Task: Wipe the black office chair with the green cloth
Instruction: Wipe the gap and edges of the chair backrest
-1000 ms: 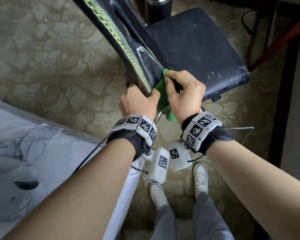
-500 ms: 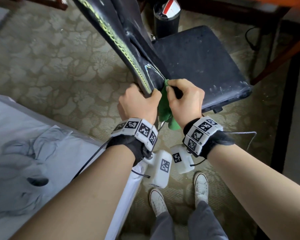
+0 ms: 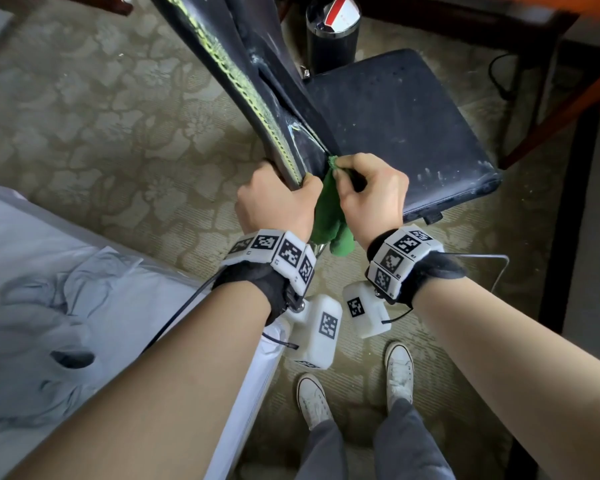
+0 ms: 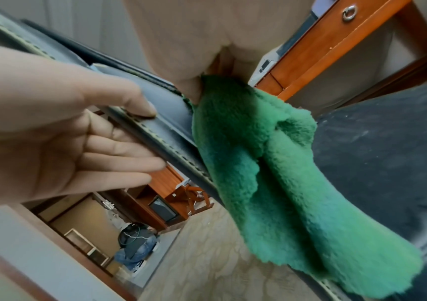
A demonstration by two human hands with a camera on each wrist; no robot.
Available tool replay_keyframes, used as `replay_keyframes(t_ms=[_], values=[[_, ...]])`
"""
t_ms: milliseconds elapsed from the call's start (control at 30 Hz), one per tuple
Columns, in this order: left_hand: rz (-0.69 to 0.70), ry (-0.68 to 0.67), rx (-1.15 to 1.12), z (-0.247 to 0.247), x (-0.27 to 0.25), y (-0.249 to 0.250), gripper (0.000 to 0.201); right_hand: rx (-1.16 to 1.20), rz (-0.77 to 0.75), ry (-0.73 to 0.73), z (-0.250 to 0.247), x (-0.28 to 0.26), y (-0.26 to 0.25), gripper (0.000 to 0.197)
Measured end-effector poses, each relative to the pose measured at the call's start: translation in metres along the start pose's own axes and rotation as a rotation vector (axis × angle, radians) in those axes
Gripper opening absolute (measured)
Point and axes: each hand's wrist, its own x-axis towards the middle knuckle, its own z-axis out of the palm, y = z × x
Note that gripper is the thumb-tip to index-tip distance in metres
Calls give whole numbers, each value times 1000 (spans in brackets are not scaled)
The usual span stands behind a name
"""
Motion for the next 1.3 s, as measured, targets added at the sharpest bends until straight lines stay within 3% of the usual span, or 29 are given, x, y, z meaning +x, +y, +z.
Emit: replay_keyframes(t_ms=[267, 500, 733, 933, 1167, 1300], values=[[9, 5, -3, 5, 4, -6, 37, 7, -160, 64, -1, 6, -23, 14], [8, 13, 0, 2, 2, -4, 37, -73, -21, -45, -1, 1, -2, 13], [19, 18, -10, 6, 5, -9, 36, 31, -174, 87, 0, 4, -24, 12], [37, 0, -35, -3, 4, -9, 36, -60, -86, -11, -2, 5, -9, 11], [109, 109, -93, -19, 3, -7, 28, 5, -279, 43, -5, 17, -50, 11], [93, 108, -89, -16, 3, -6, 26, 35, -252, 29, -2, 15, -46, 11]])
